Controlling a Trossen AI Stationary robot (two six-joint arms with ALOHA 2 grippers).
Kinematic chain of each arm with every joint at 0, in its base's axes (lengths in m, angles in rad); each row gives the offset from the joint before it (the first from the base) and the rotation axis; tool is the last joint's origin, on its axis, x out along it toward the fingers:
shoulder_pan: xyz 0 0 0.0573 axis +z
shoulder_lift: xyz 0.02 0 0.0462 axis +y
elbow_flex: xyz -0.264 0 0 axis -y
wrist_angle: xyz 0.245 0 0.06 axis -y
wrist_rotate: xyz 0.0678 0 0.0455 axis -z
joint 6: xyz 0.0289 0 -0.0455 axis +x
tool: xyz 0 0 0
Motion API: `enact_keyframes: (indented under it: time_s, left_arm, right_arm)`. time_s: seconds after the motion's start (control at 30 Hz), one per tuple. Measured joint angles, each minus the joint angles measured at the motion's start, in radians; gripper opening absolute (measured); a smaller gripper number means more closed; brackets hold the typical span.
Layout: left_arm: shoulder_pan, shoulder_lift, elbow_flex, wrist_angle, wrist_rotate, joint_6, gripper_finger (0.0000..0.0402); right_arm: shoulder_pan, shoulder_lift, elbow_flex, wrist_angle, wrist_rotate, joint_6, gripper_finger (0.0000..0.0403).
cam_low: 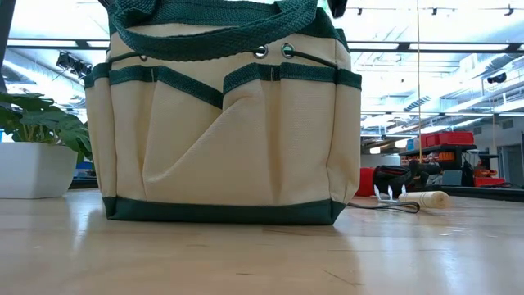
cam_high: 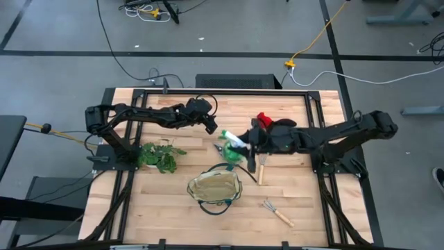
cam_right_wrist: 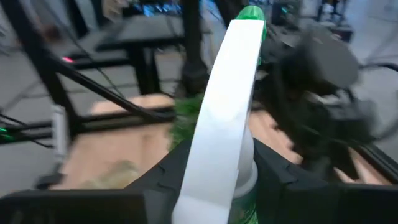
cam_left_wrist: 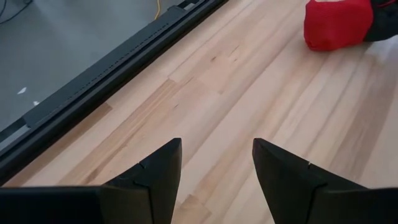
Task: Pick & Place Garden tools in Gardening bag
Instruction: Put the green spray bottle into the gardening bag
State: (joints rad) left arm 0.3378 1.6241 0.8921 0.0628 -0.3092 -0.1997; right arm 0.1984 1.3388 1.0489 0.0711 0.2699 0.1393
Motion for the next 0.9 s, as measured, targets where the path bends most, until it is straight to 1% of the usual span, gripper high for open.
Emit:
enact_keyframes:
  time_s: [0.37,0.5,0.8,0.9]
  left_arm:
    - [0.0,0.0,0.0,0.0,0.0,0.001,0.0206]
    - [0.0,0.0,0.0,0.001,0.0,0.001,0.0206]
    - [0.0,0.0,0.0,0.001,0.0,-0.002,0.0206]
    - [0.0,0.0,0.0,0.001,0.0,-0.002,0.0206]
  right_arm:
    - [0.135,0.008,0.0,0.104,0.001,0.045,0.0116]
    - [0.177,0.039,0.001,0.154,-0.005,0.054,0.0116]
    - [0.205,0.132,0.001,0.275,-0.046,0.07,0.0116]
    - [0.205,0.158,0.001,0.271,-0.053,0.07,0.0116]
